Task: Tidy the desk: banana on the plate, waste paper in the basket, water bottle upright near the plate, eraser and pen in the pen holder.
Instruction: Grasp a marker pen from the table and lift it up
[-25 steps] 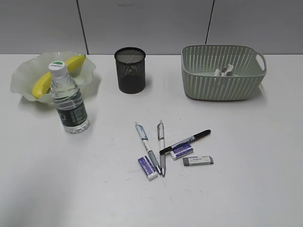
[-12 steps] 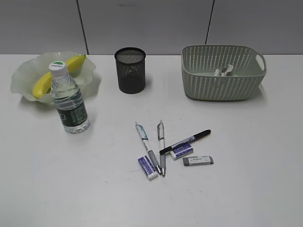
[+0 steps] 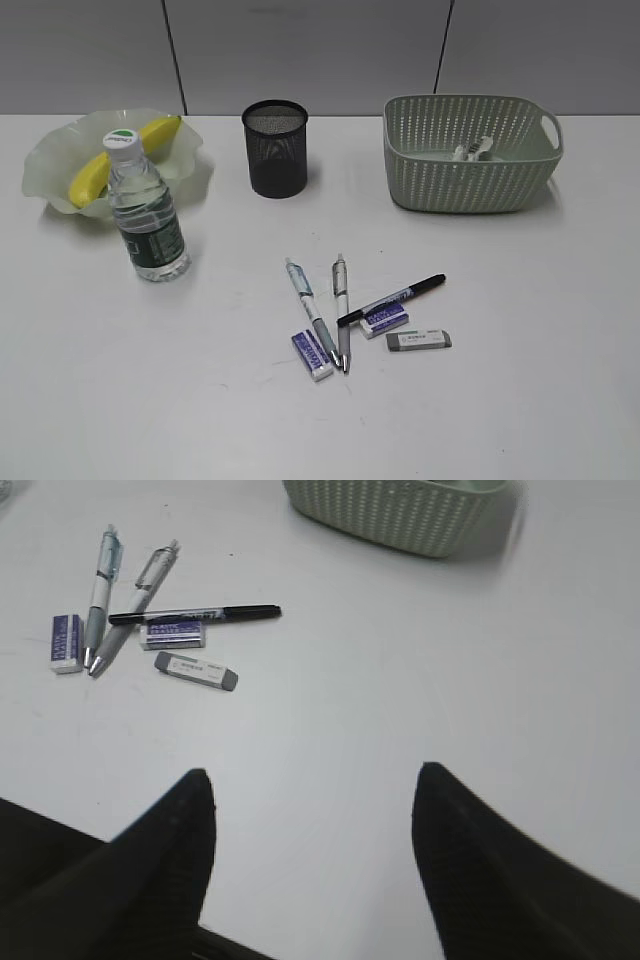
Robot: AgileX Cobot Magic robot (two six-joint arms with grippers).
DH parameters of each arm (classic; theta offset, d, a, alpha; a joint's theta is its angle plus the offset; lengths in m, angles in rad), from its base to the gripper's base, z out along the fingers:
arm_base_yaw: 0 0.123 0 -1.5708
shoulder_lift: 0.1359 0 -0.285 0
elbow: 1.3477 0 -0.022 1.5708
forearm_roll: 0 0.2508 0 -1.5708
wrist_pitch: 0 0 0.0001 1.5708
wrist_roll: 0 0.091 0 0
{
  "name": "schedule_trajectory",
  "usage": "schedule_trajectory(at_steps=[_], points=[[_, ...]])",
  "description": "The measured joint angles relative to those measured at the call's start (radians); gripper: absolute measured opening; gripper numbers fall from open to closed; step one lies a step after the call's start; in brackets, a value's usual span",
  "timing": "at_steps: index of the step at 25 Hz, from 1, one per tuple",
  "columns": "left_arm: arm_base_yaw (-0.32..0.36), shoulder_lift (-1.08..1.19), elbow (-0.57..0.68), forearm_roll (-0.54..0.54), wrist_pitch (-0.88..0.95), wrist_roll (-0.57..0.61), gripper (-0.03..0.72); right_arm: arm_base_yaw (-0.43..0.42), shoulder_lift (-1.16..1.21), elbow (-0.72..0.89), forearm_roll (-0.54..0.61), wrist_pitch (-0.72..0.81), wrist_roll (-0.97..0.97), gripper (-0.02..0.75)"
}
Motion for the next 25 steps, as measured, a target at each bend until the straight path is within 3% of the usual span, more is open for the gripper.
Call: schedule_trajectory(at_steps=[6, 12, 20, 25], points=[[0.0, 0.0, 0.035, 0.0, -0.088, -0.002, 0.47, 0.009, 0.332, -0.163, 0.057, -0.043, -0.039, 0.494], [0.0, 0.0, 0.038, 0.0, -0.096, -0.003, 0.47, 0.115, 0.613, -0.336, 0.04, -0.036, -0.02, 0.494], [0.0, 0.0, 0.038, 0.0, -0.097, -0.003, 0.468, 0.304, 0.956, -0.57, -0.093, 0.054, 0.264, 0.494], [0.0, 0.0, 0.038, 0.0, -0.097, -0.003, 0.468, 0.355, 1.155, -0.722, -0.112, 0.215, 0.459, 0.494]])
